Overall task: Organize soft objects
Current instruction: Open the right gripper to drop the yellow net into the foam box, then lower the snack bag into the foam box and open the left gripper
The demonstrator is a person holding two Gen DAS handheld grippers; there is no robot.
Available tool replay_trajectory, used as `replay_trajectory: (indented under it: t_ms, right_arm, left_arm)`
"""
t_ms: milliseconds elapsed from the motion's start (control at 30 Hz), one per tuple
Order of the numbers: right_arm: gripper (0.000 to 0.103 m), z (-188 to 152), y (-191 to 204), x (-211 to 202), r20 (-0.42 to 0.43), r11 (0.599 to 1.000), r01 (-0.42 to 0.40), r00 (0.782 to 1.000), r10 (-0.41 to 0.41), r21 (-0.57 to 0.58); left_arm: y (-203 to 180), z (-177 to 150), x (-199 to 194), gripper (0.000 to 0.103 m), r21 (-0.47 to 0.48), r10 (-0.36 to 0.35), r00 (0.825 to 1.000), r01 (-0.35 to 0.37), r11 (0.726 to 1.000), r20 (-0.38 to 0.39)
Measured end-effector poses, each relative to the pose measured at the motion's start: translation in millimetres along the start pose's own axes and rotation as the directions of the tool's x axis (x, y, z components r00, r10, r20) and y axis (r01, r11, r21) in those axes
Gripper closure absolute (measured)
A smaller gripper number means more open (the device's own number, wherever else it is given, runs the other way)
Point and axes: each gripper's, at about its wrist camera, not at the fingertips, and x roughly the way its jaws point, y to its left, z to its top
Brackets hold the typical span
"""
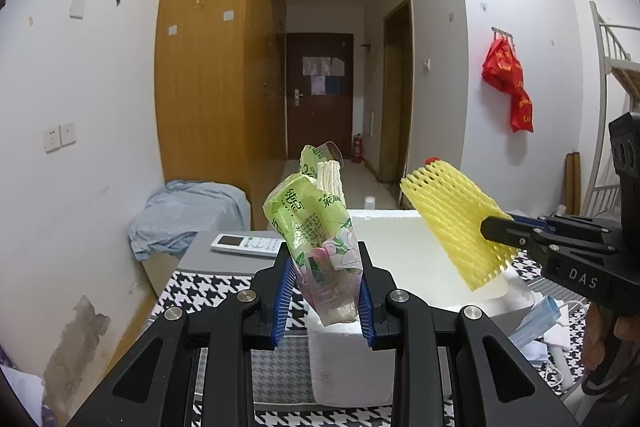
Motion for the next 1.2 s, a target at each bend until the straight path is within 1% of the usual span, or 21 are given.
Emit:
replay_trajectory:
  t_ms: [67, 100, 133, 167, 200, 233, 300, 367, 400, 433, 500, 600, 767, 833, 900, 1200]
  right_arm:
    - [0.091, 0, 1, 4, -0.008, 1.0, -0.008, 1.0, 0.008, -0.002]
    - [0.087, 0, 0, 5, -0.008, 1.0, -0.009, 1.0, 0.009, 0.001]
    - [0.071, 0, 0, 7, -0.009, 1.0, -0.006, 1.0, 0.006, -0.002]
    - [0.058, 0, 1, 9, -0.012, 1.0, -0.005, 1.0, 0.005, -0.009]
    - [0.032, 0, 1, 10, -0.011, 1.0, -0.012, 1.0, 0.012, -0.007]
    - [0.024, 0, 1, 11, -0.012, 1.0, -0.022, 1.0, 0.022, -0.004]
    - [0.024, 0, 0, 10, -0.016, 0.999, -0.031, 0.999, 0.031, 0.01]
    - [0.02, -1, -2, 7, -0.012, 0.999, -0.031, 0.999, 0.031, 0.022]
    - [0.015, -1, -2, 5, -0.006, 0.999, -0.033, 0.999, 0.033, 0.028]
    - [0.013, -1, -4, 1, 0.004, 0.999, -0.036, 0.999, 0.036, 0.033]
    - [0.012, -1, -4, -5, 0.019, 0.999, -0.036, 0.999, 0.035, 0.033]
    - [0.01, -2, -7, -17, 0.041, 0.999, -0.021, 0.999, 0.02, 0.028]
    - [0.006, -7, -13, -30, 0.048, 1.0, 0.004, 0.999, -0.006, 0.03]
    - [0.0, -9, -14, -34, 0.056, 0.999, 0.024, 0.998, -0.025, 0.025]
    - [0.0, -10, -15, -40, 0.068, 0.999, 0.038, 0.997, -0.039, 0.017]
    - [0.0, -18, -25, -55, 0.067, 0.996, 0.09, 0.994, -0.091, 0.011]
  left_arm:
    - [2, -1, -1, 0.073, -0.004, 0.003, 1.0, -0.003, 1.0, -0.002]
    - [2, -1, -1, 0.073, -0.005, 0.005, 1.0, -0.005, 1.0, -0.001]
    - [2, 0, -2, 0.073, -0.005, 0.006, 1.0, -0.006, 1.0, 0.0]
    - [2, 0, -3, 0.073, -0.006, 0.009, 1.0, -0.009, 1.0, 0.001]
    - [3, 1, -3, 0.073, -0.007, 0.01, 1.0, -0.01, 1.0, 0.002]
    - [3, 1, -3, 0.073, -0.009, 0.011, 1.0, -0.011, 1.0, 0.002]
    - [3, 2, -2, 0.073, -0.011, 0.015, 1.0, -0.015, 1.0, 0.002]
    - [2, 2, -1, 0.073, -0.013, 0.011, 1.0, -0.011, 1.0, 0.0]
    - [2, 3, 0, 0.073, -0.014, 0.01, 1.0, -0.01, 1.0, -0.001]
    - [1, 3, 0, 0.073, -0.012, 0.006, 1.0, -0.006, 1.0, -0.002]
    - [-1, 3, 2, 0.073, -0.004, 0.0, 1.0, 0.0, 1.0, -0.005]
    - [-6, 4, 7, 0.073, 0.005, -0.016, 1.0, 0.016, 1.0, -0.013]
    - [-16, 8, 14, 0.073, 0.018, -0.043, 0.999, 0.043, 0.999, -0.021]
    - [-20, 8, 17, 0.073, 0.022, -0.052, 0.998, 0.052, 0.998, -0.024]
    - [-23, 9, 19, 0.073, 0.03, -0.059, 0.998, 0.06, 0.998, -0.024]
    - [-36, 13, 33, 0.073, 0.049, -0.099, 0.994, 0.101, 0.994, -0.045]
